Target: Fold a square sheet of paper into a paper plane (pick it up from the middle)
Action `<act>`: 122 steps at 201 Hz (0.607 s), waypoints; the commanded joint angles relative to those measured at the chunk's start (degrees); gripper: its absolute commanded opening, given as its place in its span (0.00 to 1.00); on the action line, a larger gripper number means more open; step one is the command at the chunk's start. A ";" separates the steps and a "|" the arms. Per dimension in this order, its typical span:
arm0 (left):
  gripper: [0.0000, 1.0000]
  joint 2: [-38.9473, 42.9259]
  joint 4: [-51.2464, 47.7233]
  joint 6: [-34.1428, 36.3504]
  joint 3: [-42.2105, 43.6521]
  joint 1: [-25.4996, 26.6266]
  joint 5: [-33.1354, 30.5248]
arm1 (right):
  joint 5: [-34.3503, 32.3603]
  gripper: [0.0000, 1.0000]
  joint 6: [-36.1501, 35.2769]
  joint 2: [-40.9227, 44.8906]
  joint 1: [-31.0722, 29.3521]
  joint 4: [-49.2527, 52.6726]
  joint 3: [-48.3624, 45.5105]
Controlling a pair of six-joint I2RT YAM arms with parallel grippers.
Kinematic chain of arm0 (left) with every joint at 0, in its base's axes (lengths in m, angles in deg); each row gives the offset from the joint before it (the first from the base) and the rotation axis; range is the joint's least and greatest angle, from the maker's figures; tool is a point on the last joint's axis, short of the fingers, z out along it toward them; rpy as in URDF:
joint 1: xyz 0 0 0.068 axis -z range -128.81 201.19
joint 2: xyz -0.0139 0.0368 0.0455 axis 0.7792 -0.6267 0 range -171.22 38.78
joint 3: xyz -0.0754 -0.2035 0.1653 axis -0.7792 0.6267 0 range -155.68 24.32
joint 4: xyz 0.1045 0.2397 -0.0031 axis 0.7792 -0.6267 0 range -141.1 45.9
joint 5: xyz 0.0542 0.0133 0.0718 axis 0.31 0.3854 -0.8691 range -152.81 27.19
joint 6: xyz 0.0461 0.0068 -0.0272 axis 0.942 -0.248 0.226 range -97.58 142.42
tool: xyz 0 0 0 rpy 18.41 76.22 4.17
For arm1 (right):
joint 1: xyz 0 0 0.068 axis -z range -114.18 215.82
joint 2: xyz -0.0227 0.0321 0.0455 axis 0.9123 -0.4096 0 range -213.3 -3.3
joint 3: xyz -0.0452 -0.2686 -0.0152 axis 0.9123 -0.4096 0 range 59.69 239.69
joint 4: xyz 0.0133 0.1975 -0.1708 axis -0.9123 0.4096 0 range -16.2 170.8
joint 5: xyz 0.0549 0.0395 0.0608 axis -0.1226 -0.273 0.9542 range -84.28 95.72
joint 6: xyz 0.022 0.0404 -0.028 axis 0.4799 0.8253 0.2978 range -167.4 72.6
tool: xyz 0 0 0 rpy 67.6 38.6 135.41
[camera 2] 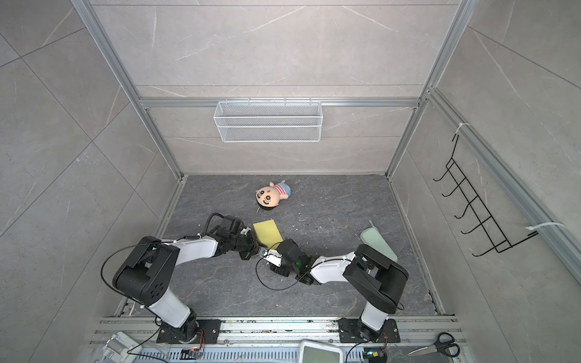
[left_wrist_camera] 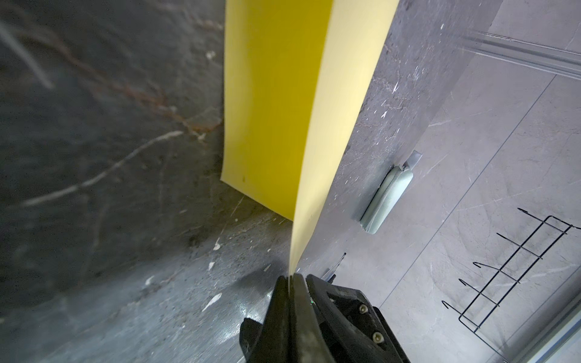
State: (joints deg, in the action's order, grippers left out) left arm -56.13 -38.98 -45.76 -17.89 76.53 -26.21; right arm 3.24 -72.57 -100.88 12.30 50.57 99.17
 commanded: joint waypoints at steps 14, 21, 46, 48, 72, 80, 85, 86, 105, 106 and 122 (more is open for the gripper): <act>0.02 0.19 -0.54 -0.70 -1.51 -0.41 2.01 | -3.37 0.44 -1.74 -0.86 -0.59 -3.38 1.55; 0.02 0.22 -0.56 -0.62 -1.53 -0.46 2.00 | -3.24 0.41 -1.73 -0.69 -0.54 -3.24 1.48; 0.02 -0.01 -0.90 -0.55 -1.48 -0.56 2.04 | -1.90 0.34 -1.95 -0.24 -0.71 -3.32 1.14; 0.03 -0.01 -0.90 -0.53 -1.49 -0.51 2.02 | -1.74 0.33 -1.91 -0.18 -0.71 -3.32 1.13; 0.05 0.07 -1.26 -0.36 -1.66 -0.74 1.91 | -0.21 0.23 -1.63 0.32 -0.79 -3.44 0.95; 0.06 0.23 -1.50 -0.22 -1.62 -0.78 1.85 | 0.06 0.19 -1.32 0.47 -0.81 -3.42 0.88; 0.07 0.40 -1.84 0.00 -1.60 -0.78 1.74 | 0.24 0.17 -1.37 0.46 -0.79 -3.49 0.86; 0.07 0.42 -1.90 0.03 -1.57 -0.80 1.73 | 0.22 0.17 -1.37 0.51 -0.75 -3.49 0.90; 0.13 1.58 -3.89 1.07 -0.99 -1.14 0.50 | 0.80 0.08 -0.93 0.85 -0.78 -3.07 0.87; 0.13 1.66 -3.98 1.14 -0.96 -1.29 0.45 | 0.80 0.08 -0.84 0.92 -0.79 -3.06 0.86; 0.19 3.39 -6.36 3.13 -0.37 -3.10 -0.05 | 1.80 0.03 -0.12 1.56 -0.76 -2.10 0.93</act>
State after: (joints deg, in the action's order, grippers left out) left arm -56.11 -40.92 -45.46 -17.89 75.51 -26.30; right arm 2.93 -73.95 -101.15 11.82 48.21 99.43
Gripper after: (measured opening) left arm 0.147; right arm 0.061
